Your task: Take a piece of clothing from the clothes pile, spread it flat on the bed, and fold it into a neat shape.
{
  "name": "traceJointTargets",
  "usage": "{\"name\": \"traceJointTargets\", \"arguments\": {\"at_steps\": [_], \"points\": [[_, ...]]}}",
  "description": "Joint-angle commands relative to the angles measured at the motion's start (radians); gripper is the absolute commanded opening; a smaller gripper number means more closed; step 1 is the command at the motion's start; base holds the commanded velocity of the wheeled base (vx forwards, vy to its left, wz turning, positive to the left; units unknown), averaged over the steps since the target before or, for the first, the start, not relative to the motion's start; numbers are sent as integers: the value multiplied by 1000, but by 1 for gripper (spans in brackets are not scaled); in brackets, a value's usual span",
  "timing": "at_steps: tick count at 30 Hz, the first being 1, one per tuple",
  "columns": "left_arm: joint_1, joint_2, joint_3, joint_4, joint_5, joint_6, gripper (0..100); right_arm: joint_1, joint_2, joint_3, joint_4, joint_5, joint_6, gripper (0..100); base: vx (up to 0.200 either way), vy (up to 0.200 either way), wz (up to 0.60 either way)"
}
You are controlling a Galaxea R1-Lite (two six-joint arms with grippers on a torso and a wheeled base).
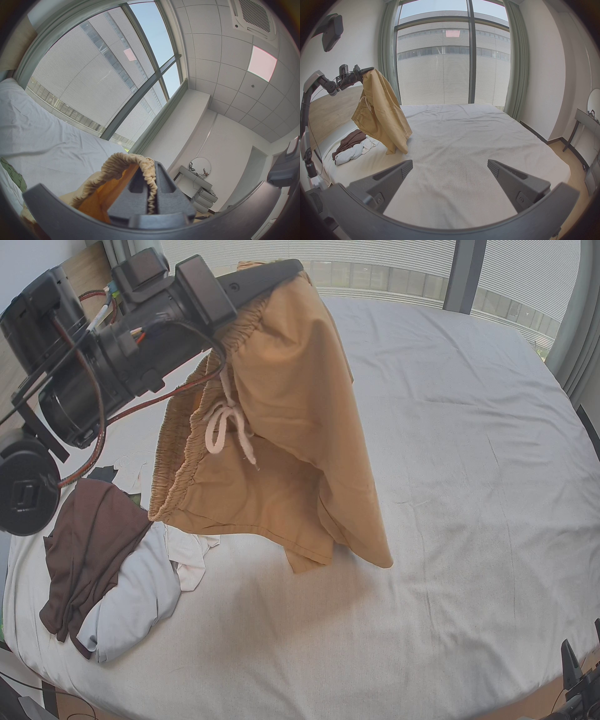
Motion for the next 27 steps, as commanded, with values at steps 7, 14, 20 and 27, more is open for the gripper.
{"name": "traceJointTargets", "arguments": {"at_steps": [7, 14, 20, 27], "points": [[-25, -5, -24, 6, -1, -1, 0, 1, -12, 18, -1, 0, 0, 100, 0, 0, 0], [-17, 2, 60, -6, -4, 1, 0, -1, -12, 18, 1, 2, -3, 100, 0, 0, 0], [-15, 18, 63, -9, -1, 2, 0, -1, -12, 18, -1, 2, -4, 100, 0, 0, 0], [6, 13, 63, -32, -7, 6, 0, 1, -13, 16, -1, 2, -7, 100, 0, 0, 0]]}}
